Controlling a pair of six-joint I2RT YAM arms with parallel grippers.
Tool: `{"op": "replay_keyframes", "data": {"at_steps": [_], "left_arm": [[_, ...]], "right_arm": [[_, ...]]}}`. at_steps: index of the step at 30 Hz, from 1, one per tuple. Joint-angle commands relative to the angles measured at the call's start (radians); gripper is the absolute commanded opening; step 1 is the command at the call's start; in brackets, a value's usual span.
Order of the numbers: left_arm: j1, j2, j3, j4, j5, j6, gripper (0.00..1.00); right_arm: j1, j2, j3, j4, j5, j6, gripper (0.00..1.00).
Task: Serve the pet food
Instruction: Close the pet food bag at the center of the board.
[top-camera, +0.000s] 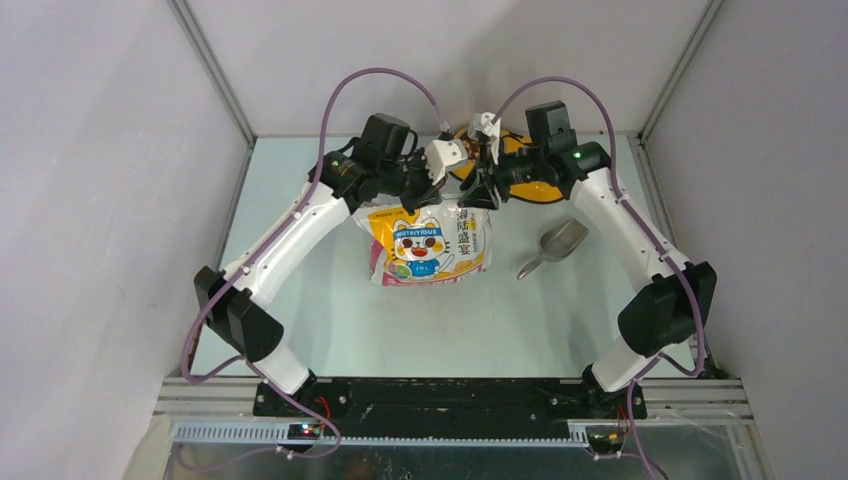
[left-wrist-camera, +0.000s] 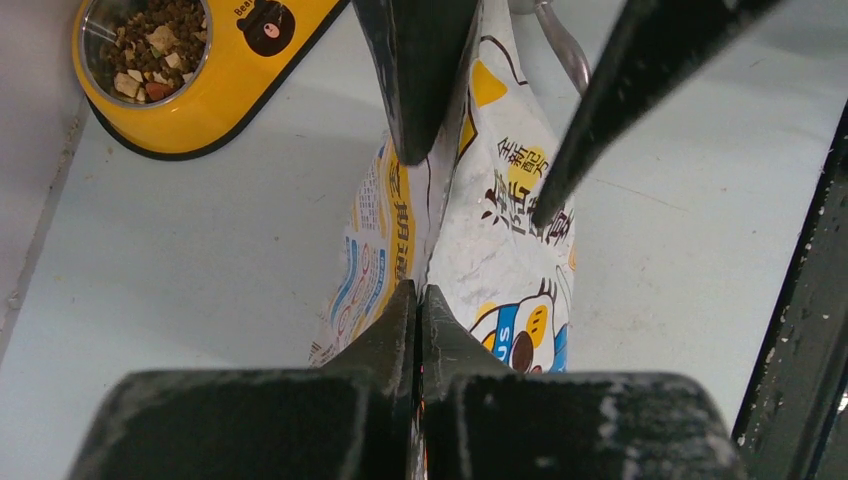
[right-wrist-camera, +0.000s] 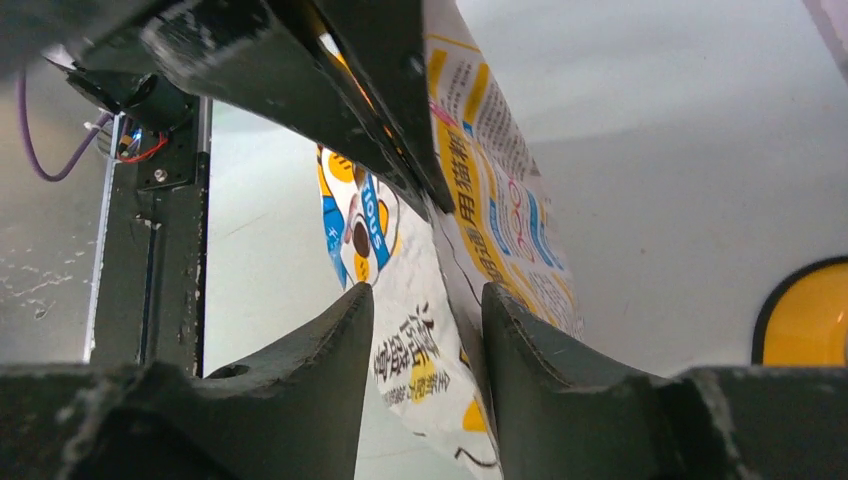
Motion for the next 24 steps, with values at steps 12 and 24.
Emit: {"op": "replay_keyframes", "data": {"at_steps": [12,24], "left_arm": [[0.057,-0.03,0.002,0.082,0.074,-0.094,0.0],[0.065,-0.024,0.003,0.081,0.091,-0.106,0.0]], "right_arm": [[0.03,0.018,-0.009,0.123,-0.024,-0.01,0.03],[0.014,-0.012,-0.014,0.109,-0.015,-0.054,0.47]]}}
